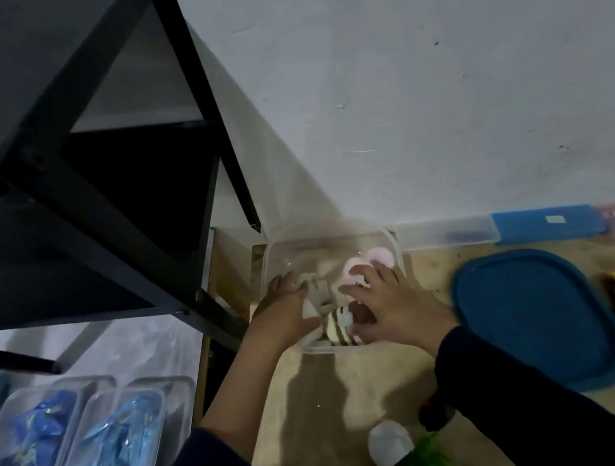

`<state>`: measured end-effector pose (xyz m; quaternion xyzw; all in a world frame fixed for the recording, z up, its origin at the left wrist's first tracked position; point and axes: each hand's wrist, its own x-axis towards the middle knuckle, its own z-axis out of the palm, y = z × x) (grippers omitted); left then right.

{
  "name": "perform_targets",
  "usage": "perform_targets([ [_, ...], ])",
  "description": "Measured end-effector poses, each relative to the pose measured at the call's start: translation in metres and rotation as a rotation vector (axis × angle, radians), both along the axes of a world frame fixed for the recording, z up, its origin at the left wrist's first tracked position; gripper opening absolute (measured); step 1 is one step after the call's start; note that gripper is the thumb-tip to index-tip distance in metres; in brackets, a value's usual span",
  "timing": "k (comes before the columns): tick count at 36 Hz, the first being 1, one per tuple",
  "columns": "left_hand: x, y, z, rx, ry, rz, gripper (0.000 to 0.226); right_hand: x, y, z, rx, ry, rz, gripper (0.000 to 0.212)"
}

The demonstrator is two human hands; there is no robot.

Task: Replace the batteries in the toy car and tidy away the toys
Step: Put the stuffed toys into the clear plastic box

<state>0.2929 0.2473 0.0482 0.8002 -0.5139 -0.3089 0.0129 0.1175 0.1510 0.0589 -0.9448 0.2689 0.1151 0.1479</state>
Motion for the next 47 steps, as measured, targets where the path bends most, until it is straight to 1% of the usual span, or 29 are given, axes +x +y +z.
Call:
perform_targets([
  [2,-0.004,0.003,0.001,0.027,-0.078,0.013,0.069,0.004,-0.001,-0.003,0.042,0.043,-0.043,0.074],
  [5,-0.015,0.010,0.000,0.016,-0.128,0.010,0.059,0.008,0.002,0.001,0.114,0.120,-0.102,0.081],
  [9,-0.019,0.011,-0.007,0.032,-0.099,-0.038,0.057,0.012,0.005,0.005,0.175,0.180,-0.150,0.083],
  [14,-0.016,-0.003,-0.005,0.145,-0.071,-0.047,0.058,0.012,-0.003,0.000,0.300,0.183,-0.191,0.086],
  [17,-0.014,-0.006,-0.007,0.171,-0.081,-0.062,0.059,0.014,-0.007,-0.001,0.335,0.195,-0.199,0.090],
  [21,-0.020,-0.001,-0.011,0.151,-0.159,-0.080,0.059,0.016,-0.009,0.003,0.304,0.211,-0.184,0.087],
  [24,-0.024,0.002,-0.014,0.124,-0.231,-0.071,0.059,0.016,-0.008,0.004,0.237,0.198,-0.206,0.088],
  [27,-0.026,0.001,-0.013,0.136,-0.242,-0.031,0.061,0.016,-0.001,0.007,0.183,0.210,-0.252,0.090],
  [32,-0.032,-0.006,-0.014,0.187,-0.181,0.034,0.061,0.016,0.013,0.009,0.221,0.258,-0.292,0.089],
  [36,-0.030,-0.009,-0.016,0.198,-0.157,0.026,0.060,0.017,0.007,-0.004,0.309,0.235,-0.329,0.097],
  [39,-0.023,-0.009,-0.017,0.154,-0.119,0.031,0.062,0.017,0.002,-0.008,0.315,0.232,-0.318,0.098],
  [41,-0.021,-0.007,-0.014,0.090,-0.054,0.038,0.060,0.015,0.001,-0.006,0.311,0.228,-0.300,0.097],
  [43,-0.022,-0.003,-0.009,0.001,0.044,0.043,0.058,0.011,0.000,-0.003,0.298,0.189,-0.268,0.091],
  [47,-0.029,0.010,0.003,-0.144,0.205,0.151,0.055,-0.003,0.001,0.007,0.280,0.036,-0.194,0.064],
])
